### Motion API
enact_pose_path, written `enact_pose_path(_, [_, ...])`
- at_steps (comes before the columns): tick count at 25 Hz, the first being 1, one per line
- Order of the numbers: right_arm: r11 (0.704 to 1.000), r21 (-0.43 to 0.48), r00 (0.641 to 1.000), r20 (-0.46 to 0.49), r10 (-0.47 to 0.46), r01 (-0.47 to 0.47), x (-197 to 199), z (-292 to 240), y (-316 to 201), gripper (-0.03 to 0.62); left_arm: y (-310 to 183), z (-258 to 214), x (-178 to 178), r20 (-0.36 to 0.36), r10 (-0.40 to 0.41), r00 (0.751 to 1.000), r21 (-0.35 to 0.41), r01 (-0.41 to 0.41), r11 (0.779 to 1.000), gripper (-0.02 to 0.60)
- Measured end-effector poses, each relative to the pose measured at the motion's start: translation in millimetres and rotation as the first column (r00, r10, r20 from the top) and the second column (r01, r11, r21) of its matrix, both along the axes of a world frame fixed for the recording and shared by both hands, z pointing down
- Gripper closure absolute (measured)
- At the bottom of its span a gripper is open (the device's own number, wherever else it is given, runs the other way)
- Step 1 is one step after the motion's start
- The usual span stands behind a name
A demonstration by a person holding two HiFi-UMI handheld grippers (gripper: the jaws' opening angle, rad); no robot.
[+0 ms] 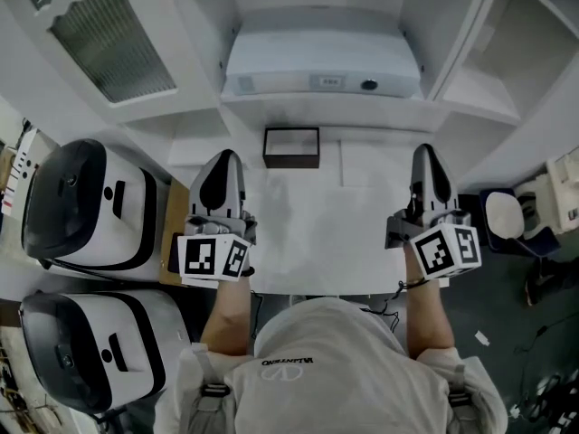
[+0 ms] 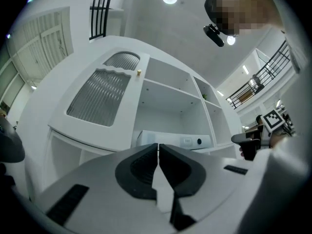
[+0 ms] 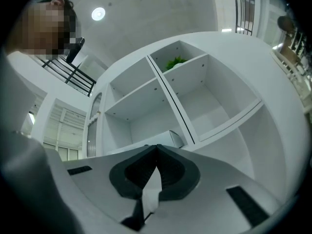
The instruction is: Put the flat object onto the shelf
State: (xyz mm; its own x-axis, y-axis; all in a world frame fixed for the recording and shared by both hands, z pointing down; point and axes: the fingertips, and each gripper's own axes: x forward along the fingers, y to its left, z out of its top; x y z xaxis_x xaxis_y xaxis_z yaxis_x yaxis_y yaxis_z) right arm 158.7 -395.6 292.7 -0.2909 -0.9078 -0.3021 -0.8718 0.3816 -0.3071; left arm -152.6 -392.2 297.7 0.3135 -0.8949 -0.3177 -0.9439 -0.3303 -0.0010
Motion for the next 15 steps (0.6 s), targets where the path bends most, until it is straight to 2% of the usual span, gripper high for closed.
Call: enact_pose_path(15, [1.0, 0.007, 1.0, 0.003, -0.029, 0.029, 0.3, 2.0, 2.4, 0.585, 6.7, 7.6, -4.8, -0.027, -0.033, 0.999, -0.007, 0.033, 0.999, 0.572])
